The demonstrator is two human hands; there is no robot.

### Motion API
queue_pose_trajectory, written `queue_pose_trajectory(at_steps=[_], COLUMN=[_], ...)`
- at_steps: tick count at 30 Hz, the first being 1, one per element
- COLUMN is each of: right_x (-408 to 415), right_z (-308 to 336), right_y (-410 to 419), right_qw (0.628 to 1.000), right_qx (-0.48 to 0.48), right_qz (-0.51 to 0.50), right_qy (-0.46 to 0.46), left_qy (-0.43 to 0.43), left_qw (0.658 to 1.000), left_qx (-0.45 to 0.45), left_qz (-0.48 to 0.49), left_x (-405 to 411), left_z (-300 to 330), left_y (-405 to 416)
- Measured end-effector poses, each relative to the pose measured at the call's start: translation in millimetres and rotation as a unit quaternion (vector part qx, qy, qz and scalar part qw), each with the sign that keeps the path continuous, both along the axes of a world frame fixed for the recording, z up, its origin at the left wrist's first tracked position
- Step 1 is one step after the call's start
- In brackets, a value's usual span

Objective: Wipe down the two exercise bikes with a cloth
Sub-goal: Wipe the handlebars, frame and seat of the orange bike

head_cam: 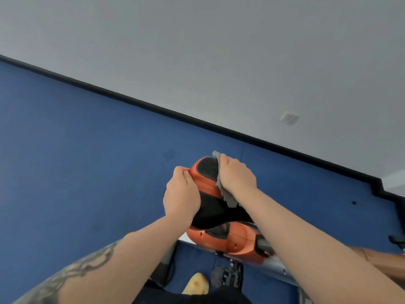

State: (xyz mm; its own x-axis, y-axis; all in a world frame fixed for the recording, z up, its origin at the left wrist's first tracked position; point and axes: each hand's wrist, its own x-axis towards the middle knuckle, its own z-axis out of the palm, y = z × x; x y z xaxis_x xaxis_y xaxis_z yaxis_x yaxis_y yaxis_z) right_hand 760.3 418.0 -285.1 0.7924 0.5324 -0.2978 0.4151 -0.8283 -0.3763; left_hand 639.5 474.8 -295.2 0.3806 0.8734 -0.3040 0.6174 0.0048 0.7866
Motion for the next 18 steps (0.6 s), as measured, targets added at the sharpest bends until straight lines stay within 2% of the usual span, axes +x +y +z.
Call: queue_pose_trajectory(at_steps=[2,4,5,6,9,11,12,16,18], right_x=[-12,-22,-18,-7,26,32,31,18,18], right_z=[-4,-6,-4,-3,-1,4,5,9,12], right_y=[6,-14,-25,-26,7,28,33,30,27], right_qw=[0.998,0.985,0.98,0.978,0.981,0.971,0.97,0.95,0.929], right_qx=[0.057,0.125,0.147,0.157,0.069,0.057,0.057,0.068,0.09], right_qz=[0.027,0.1,0.127,0.138,0.116,0.094,0.113,0.3,0.354], right_qy=[-0.031,-0.069,-0.05,-0.013,0.141,0.214,0.209,0.059,0.058], left_qy=[0.002,0.0,-0.002,-0.002,0.0,-0.017,-0.025,-0.042,-0.058], left_qw=[1.0,1.0,1.0,1.0,1.0,1.0,1.0,0.999,0.998], left_qx=[0.002,0.003,0.003,0.005,0.011,0.013,0.011,-0.012,-0.003], left_qz=[0.003,0.005,0.006,0.007,0.002,0.002,0.001,-0.023,-0.034], left_x=[-3,-3,-2,0,1,-3,-5,-19,-30], left_z=[-3,-2,-1,-1,0,-1,0,-7,-13], left_y=[-2,-4,-3,-1,-1,-2,-3,-12,-22])
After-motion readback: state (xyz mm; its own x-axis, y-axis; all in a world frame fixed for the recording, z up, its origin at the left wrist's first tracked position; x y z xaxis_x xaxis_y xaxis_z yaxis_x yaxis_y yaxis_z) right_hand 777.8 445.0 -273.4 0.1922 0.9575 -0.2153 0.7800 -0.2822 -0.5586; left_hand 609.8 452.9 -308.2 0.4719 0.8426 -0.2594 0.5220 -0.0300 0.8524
